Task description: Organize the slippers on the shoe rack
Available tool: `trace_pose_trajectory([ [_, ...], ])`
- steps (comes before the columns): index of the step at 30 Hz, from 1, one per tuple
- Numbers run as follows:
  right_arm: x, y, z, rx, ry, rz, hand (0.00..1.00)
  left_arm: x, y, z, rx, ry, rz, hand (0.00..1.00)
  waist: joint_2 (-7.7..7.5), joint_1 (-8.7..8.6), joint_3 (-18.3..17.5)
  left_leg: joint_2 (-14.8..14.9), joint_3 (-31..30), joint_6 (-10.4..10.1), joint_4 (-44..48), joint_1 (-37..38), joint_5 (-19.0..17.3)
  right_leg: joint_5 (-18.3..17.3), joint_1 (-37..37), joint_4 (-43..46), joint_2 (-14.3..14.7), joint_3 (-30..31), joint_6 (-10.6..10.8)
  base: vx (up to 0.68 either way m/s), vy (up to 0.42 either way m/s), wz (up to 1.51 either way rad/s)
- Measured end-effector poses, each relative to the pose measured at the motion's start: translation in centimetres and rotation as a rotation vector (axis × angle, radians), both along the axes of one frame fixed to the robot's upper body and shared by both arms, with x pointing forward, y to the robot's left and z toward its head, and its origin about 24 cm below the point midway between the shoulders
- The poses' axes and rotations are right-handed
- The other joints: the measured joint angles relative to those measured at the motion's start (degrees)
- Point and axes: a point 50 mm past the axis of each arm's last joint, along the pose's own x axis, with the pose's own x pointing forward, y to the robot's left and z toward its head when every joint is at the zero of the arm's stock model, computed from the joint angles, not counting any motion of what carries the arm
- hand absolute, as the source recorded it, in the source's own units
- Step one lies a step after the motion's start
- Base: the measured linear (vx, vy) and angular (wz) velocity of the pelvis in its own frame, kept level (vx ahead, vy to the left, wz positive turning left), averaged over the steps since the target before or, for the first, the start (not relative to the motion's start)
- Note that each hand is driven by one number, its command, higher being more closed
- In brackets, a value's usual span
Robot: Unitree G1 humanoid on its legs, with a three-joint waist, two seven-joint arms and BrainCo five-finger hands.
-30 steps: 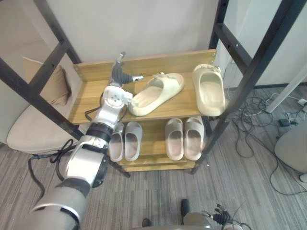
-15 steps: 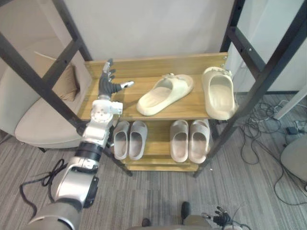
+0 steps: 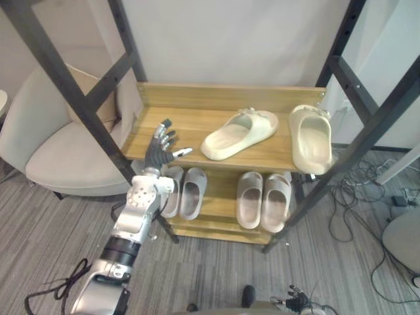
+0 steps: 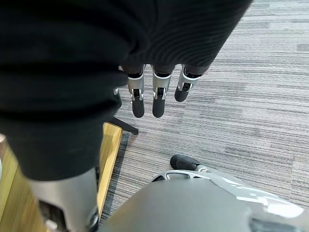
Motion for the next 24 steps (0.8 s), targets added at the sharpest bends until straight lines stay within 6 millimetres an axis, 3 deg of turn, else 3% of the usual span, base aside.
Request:
trace_pose_trajectory([
  [11, 0.1, 0.3, 0.0, 0.002, 0.003, 0.019, 0.00, -1.5, -5.4, -1.1, -0.060, 0.038, -0.216, 0.00, -0.82, 0.09, -1.09, -0.02, -0.12, 0.00, -0.09, 0.33, 0.00, -0.14, 0.35, 0.00, -0.08, -0.24, 0.19, 0.00, -0.003, 0.02],
  [16, -1.4, -0.2, -0.2, -0.006, 0.029, 0.001, 0.00, -1.8, -6.5, -1.5, -0.050, 0.052, -0.266, 0.00, -1.08, -0.02, -1.31, -0.05, 0.13, -0.01, -0.12, 0.86, -0.02, -0.18, 0.78, 0.00, -0.13, 0.00, 0.25, 0.00, -0.002, -0.01],
  [24, -1.6, 0.1, -0.2, 0.010, 0.014, 0.007, 0.00, -2.1, -7.6, -1.8, -0.036, 0.065, -0.324, 0.00, -1.47, -0.66, -1.85, 0.09, 1.69, -0.23, -0.05, 1.05, -0.24, -0.20, 0.27, -0.01, 0.06, 1.73, 0.28, -0.02, -0.010, -0.10],
])
